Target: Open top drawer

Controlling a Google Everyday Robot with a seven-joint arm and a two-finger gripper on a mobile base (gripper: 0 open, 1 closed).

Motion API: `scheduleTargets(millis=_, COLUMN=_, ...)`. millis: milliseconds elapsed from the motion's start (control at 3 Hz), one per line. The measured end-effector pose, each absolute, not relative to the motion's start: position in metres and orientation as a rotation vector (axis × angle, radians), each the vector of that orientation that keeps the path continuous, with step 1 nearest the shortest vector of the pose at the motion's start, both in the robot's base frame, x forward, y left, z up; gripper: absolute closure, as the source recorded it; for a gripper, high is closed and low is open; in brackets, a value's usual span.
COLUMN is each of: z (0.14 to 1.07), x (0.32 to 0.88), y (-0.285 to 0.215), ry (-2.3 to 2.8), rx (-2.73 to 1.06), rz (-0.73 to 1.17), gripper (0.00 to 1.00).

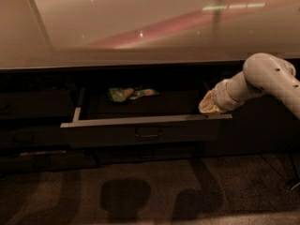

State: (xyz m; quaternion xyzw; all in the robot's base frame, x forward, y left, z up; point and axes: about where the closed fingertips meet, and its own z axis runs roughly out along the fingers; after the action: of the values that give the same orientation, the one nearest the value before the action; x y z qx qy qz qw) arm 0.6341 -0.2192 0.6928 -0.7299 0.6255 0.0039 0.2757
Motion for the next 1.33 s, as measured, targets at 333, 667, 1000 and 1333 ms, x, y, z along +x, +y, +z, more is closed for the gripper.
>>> scheduleTargets(millis=333, z=0.694, x=0.634, y=-0.219, ry=1.680, rx=-1.961, rz=0.007, gripper=1.00)
scheduleTargets(millis=667, z=0.653, x=0.645, y=-0.229, ry=1.766, rx=-1.961, rz=0.074, gripper=1.00)
scheduleTargets(millis=1000, z=0.653, x=0.645, y=-0.229, ry=1.766, rx=-1.961, rz=0.074, gripper=1.00)
scheduleTargets(millis=1333, z=0.647, x=0.624, y=-0.223, ry=1.761, rx=-1.984, rz=0.057, gripper=1.00)
